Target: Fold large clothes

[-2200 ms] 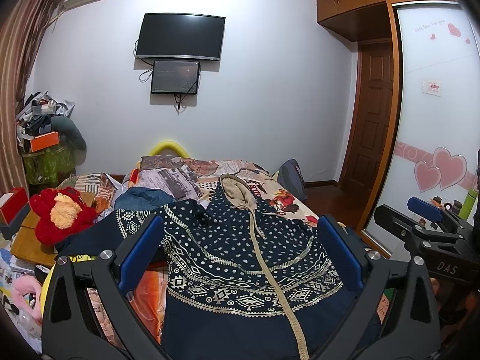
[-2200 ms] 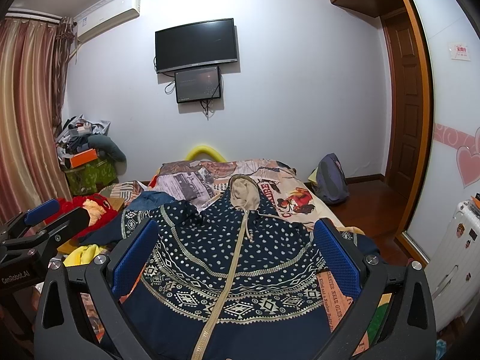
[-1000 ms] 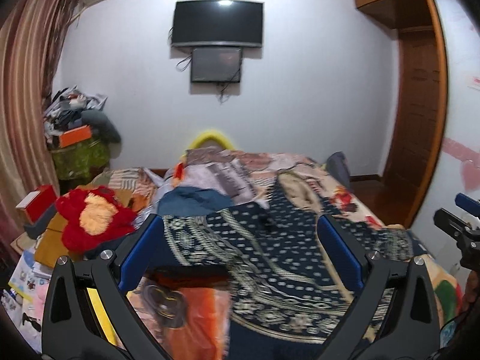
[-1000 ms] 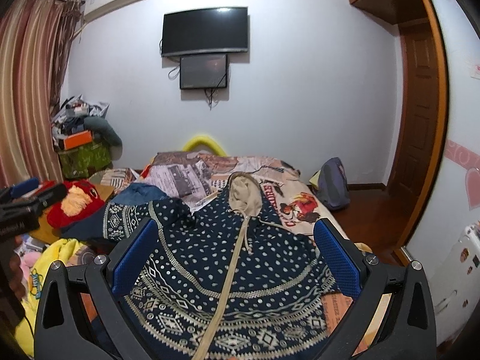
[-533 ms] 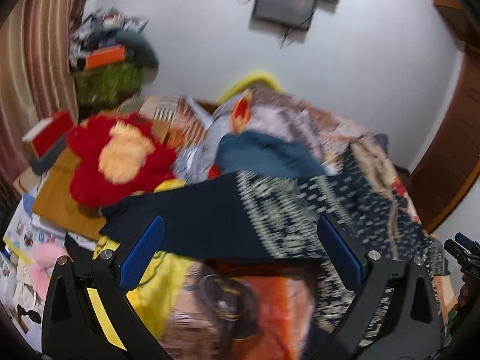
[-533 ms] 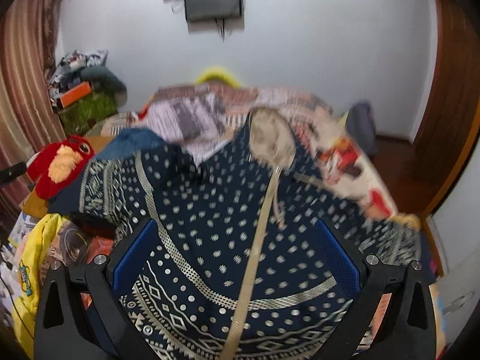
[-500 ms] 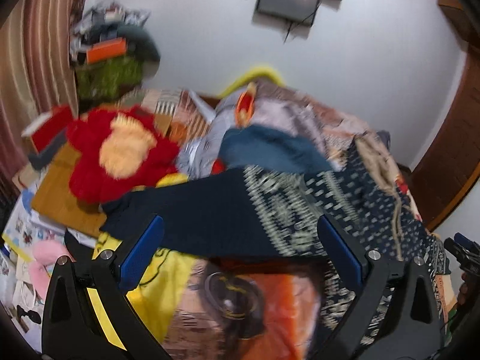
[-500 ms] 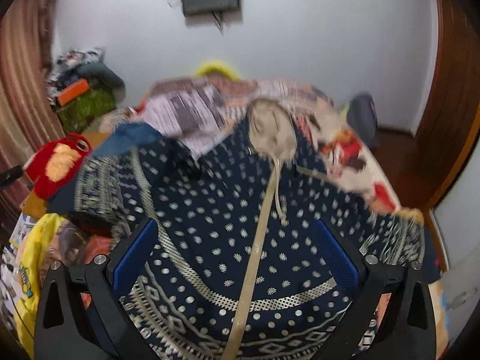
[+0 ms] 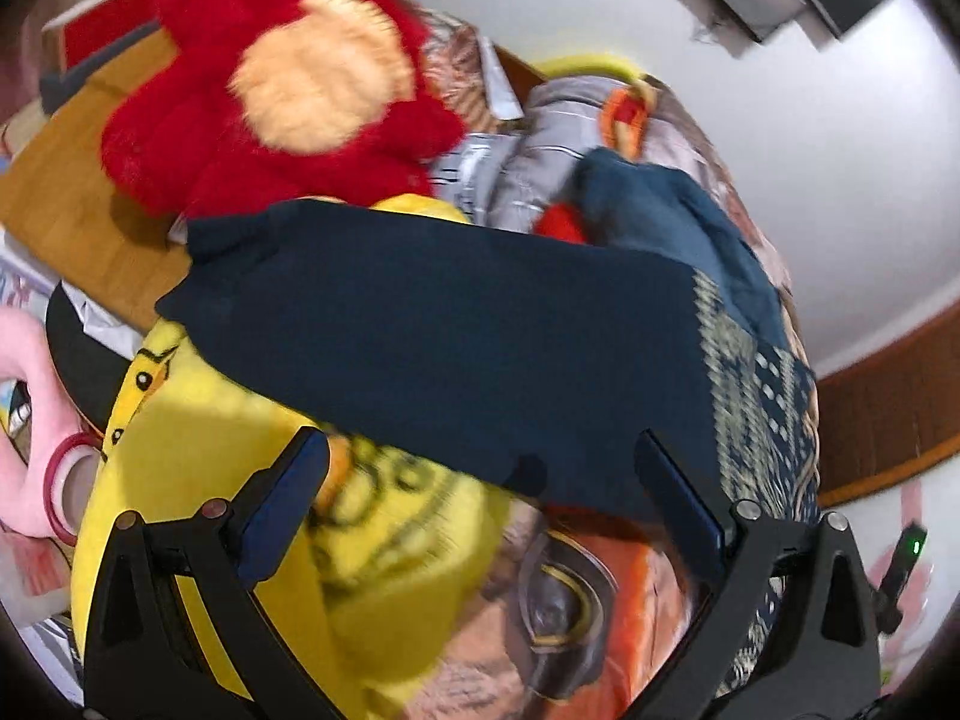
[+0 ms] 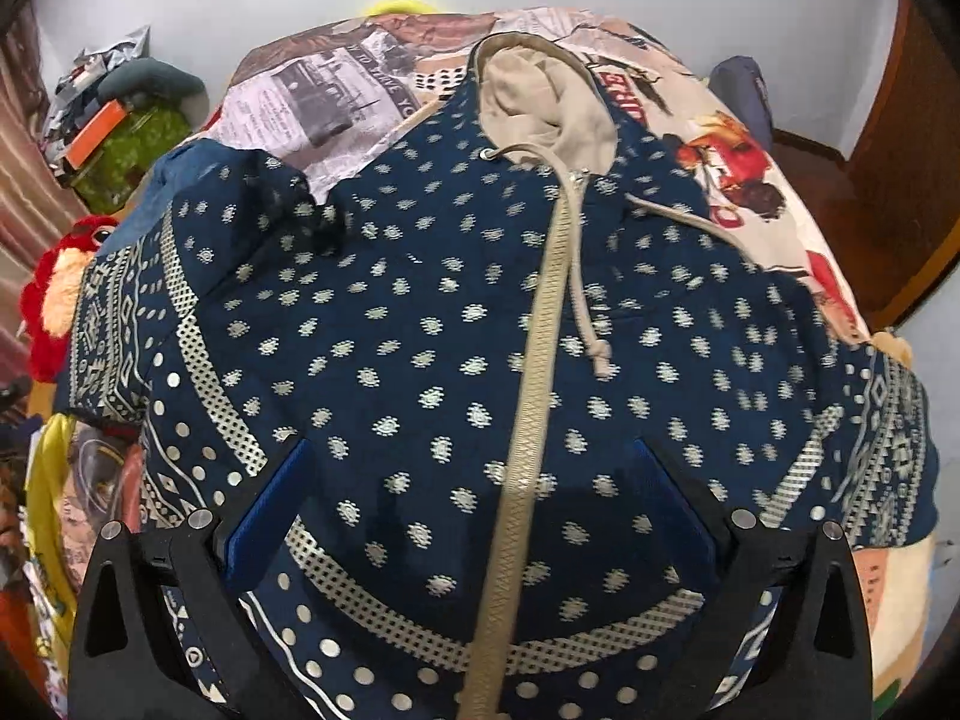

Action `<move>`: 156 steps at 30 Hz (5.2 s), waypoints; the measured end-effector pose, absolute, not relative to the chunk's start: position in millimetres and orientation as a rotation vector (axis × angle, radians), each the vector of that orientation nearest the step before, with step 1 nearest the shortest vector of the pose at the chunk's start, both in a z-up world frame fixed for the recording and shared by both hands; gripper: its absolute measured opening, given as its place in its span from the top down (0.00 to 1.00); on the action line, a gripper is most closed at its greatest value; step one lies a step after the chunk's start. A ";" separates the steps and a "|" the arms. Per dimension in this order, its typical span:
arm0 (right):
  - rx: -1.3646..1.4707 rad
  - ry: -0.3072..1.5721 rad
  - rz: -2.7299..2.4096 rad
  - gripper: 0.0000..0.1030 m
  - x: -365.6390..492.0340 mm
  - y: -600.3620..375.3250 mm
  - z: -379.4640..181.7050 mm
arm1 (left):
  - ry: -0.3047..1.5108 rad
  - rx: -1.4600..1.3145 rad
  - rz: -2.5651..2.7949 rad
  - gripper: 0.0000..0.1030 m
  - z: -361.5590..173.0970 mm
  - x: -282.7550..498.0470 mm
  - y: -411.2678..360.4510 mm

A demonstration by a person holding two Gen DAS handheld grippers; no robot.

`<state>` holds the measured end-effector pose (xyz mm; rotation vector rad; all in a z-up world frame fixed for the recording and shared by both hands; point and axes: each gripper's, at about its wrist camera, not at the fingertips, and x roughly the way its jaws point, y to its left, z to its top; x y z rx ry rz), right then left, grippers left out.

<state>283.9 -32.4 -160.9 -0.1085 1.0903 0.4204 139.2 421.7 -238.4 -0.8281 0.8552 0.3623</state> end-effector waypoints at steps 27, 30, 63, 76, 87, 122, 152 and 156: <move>0.031 1.156 0.452 0.09 276.1 -48.0 -166.4 | 0.832 -0.797 0.479 0.96 -226.8 150.1 450.0; 0.044 1.141 0.439 0.09 275.8 -55.5 -161.5 | 0.776 -0.729 0.458 0.97 -187.1 161.0 437.1; -0.067 0.955 0.297 0.08 276.9 -182.8 -118.2 | 0.959 -0.158 -0.280 0.97 -139.0 389.5 -2.0; -0.119 0.971 0.259 0.08 264.2 -201.0 -125.8 | 1.113 0.042 -0.378 0.64 -189.1 354.2 -70.5; -0.167 0.875 0.403 0.08 255.2 -149.1 -95.7 | 0.886 -0.032 -0.184 0.37 -108.4 290.5 38.6; -0.257 1.022 0.517 0.91 319.3 -29.0 -178.1 | 1.076 -0.179 0.147 0.34 -231.3 264.2 180.8; -0.020 1.051 0.301 0.92 308.4 -217.5 -154.0 | 1.030 -0.265 0.337 0.27 -219.2 257.5 190.1; 0.035 1.109 0.298 0.92 299.2 -229.4 -176.2 | 1.035 -0.241 0.339 0.25 -220.8 258.0 188.2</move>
